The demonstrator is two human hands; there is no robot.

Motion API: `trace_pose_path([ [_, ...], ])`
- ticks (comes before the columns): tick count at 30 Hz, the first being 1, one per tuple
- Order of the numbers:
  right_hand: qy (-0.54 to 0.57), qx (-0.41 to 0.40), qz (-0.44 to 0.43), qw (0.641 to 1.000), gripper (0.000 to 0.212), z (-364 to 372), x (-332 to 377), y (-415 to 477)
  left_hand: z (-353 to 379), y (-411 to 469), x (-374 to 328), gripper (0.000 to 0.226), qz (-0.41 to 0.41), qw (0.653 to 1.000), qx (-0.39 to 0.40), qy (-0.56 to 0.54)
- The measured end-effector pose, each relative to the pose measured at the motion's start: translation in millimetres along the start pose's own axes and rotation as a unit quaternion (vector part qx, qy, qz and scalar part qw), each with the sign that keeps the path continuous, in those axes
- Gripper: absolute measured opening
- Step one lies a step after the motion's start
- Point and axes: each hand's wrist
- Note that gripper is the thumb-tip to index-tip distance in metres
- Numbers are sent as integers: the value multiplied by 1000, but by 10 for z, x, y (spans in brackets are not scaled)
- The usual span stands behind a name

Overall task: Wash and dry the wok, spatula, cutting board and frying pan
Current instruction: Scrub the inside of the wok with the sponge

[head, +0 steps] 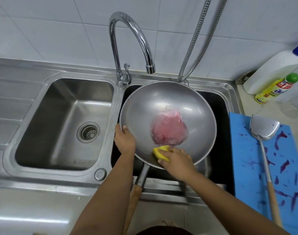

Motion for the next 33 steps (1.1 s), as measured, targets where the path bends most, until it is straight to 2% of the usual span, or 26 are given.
trace_pose_path([
  [3,-72,-2,18,997,43,-189,-357,8,-12,-4,-15,31,-6,1000,6,0],
  [7,-190,-100,97,972,50,-446,-827,-9,-20,-27,-43,30,-8,1000,8,-5],
  [10,-186,-145,120,964,44,-344,-739,-106,-20,-24,-33,30,-12,1000,12,-5],
  [14,-52,-78,2,996,41,-27,-227,-277,-16,-14,-47,31,-9,1000,10,-3],
  [16,17,-56,-37,998,41,-22,-169,-286,-25,-25,-64,31,-7,1000,12,1],
  [17,19,-46,-42,998,41,-59,-234,-246,-29,-29,-68,31,-5,1000,12,4],
  [20,-91,-35,7,995,44,-233,-605,-37,-38,-32,-69,32,-2,1000,12,7],
  [23,-192,-58,81,976,55,-379,-821,121,-37,-30,-76,33,2,1000,8,13],
  [25,-156,-52,88,982,51,-328,-669,126,-35,-28,-82,33,2,1000,5,14],
  [28,-36,-13,-17,999,48,-65,-154,72,-33,-39,-100,34,0,1000,3,13],
  [31,86,33,-73,993,53,100,170,315,-36,-55,-119,35,9,1000,-3,20],
  [33,94,33,-97,990,55,117,165,575,-47,-74,-150,36,10,1000,-2,24],
])
Point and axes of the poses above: each hand's wrist, its own y-axis towards the middle knuckle, its own z-axis out of the palm, x = y × z, and after that the axes turned 6 degrees about -z, right-handed
